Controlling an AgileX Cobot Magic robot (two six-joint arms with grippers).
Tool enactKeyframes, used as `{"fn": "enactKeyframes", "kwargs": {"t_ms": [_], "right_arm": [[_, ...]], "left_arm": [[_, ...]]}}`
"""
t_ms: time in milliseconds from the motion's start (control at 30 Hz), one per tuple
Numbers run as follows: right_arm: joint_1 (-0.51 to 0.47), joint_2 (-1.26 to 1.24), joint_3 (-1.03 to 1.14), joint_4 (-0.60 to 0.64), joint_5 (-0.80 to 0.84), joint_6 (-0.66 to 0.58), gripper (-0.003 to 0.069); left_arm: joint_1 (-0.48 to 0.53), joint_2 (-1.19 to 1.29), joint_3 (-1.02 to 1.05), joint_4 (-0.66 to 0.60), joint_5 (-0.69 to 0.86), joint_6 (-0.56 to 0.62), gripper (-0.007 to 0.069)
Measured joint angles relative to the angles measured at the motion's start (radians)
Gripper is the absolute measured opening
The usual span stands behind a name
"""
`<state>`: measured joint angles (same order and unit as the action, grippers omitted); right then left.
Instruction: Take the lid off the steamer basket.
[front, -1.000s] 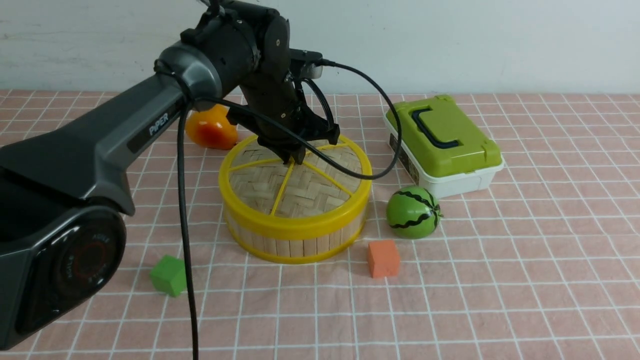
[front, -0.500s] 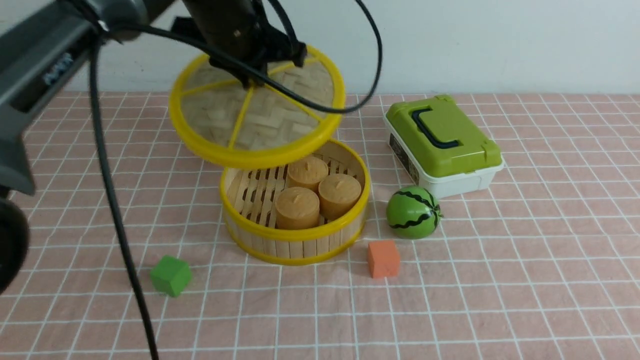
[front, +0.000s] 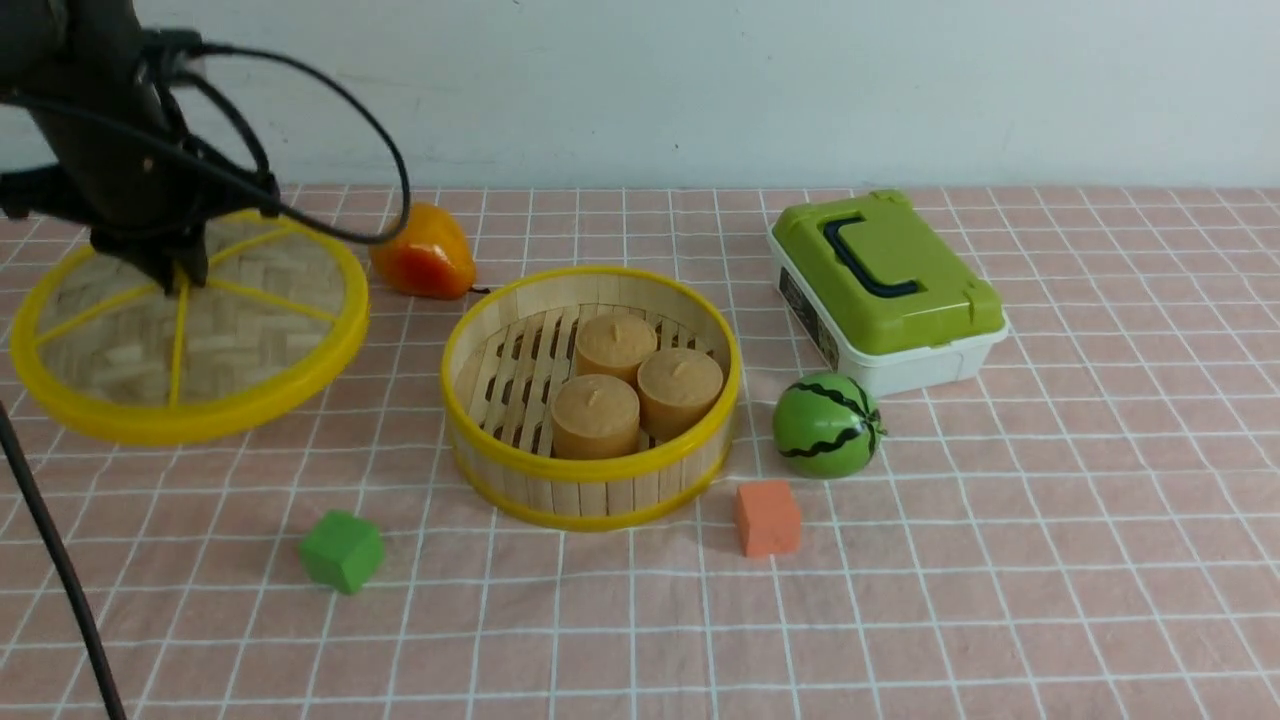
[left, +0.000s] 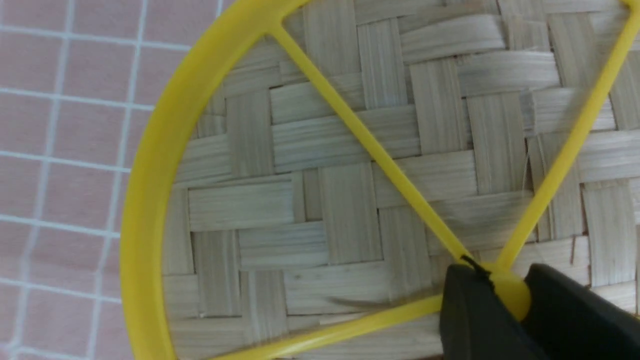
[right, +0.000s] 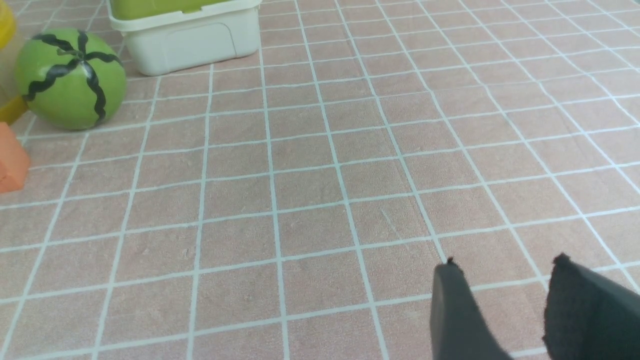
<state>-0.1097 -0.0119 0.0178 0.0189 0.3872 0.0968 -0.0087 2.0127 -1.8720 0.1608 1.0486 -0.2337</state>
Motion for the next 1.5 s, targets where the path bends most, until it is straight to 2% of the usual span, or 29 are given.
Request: {"fn": "enactKeyframes", "kwargs": {"t_ms": [100,333,433,467,500,567,633,733,767,800,833,867,933,1033,1133,1400,1433,1500], "right_arm": [[0.000,0.000,0.000,0.000,0.000,0.000,0.0241],[0.000,0.000,0.000,0.000,0.000,0.000,0.0241],[0.000,0.000,0.000,0.000,0.000,0.000,0.0241],[0.000,0.000,0.000,0.000,0.000,0.000,0.0241],[0.000,0.000,0.000,0.000,0.000,0.000,0.0241],[0.000,0.000,0.000,0.000,0.000,0.000,0.0241],[0.000,0.000,0.000,0.000,0.000,0.000,0.0241],[0.000,0.000,0.000,0.000,0.000,0.000,0.0241],[0.000,0.000,0.000,0.000,0.000,0.000,0.0241],[0.000,0.000,0.000,0.000,0.000,0.000,0.0241],[0.000,0.000,0.000,0.000,0.000,0.000,0.0241],[0.000,0.000,0.000,0.000,0.000,0.000,0.0241],[0.000,0.000,0.000,0.000,0.000,0.000,0.0241],[0.000,0.000,0.000,0.000,0.000,0.000,0.0241],[0.000,0.000,0.000,0.000,0.000,0.000,0.0241],[0.000,0.000,0.000,0.000,0.000,0.000,0.0241],[0.000,0.000,0.000,0.000,0.000,0.000,0.0241],[0.000,0.000,0.000,0.000,0.000,0.000,0.0241]], "left_arm": [[-0.006,0.044,0.096,-0.019,-0.139,-0.048,0.0103],[-0.029,0.127,0.109,-0.021,-0.242,-0.079,0.0113],[-0.031,0.131,0.109,-0.023,-0.243,-0.081,0.0164],[-0.031,0.128,0.109,-0.027,-0.244,-0.082,0.0237],[-0.031,0.127,0.109,-0.028,-0.244,-0.082,0.0246],[-0.031,0.099,0.109,-0.032,-0.242,-0.082,0.0337],[-0.031,0.064,0.109,-0.035,-0.239,-0.082,0.0344],[-0.031,-0.032,0.110,-0.043,-0.235,-0.082,0.0286],[-0.031,-0.122,0.110,-0.054,-0.234,-0.076,0.0219],[-0.031,-0.135,0.110,-0.056,-0.234,-0.074,0.0198],[-0.031,-0.243,0.110,-0.078,-0.234,-0.055,0.0106],[-0.031,-0.257,0.110,-0.081,-0.234,-0.048,0.0094],[-0.031,-0.401,0.110,-0.116,-0.234,-0.013,-0.0001],[-0.031,-0.667,0.155,-0.187,-0.242,0.060,-0.0013],[-0.031,-0.785,0.222,-0.218,-0.255,0.099,-0.0013],[-0.031,-1.305,0.832,-0.414,-0.382,0.259,-0.0013],[-0.031,-1.305,0.832,-0.414,-0.382,0.259,-0.0013],[-0.031,-1.454,1.021,-0.480,-0.429,0.362,-0.0013]]}}
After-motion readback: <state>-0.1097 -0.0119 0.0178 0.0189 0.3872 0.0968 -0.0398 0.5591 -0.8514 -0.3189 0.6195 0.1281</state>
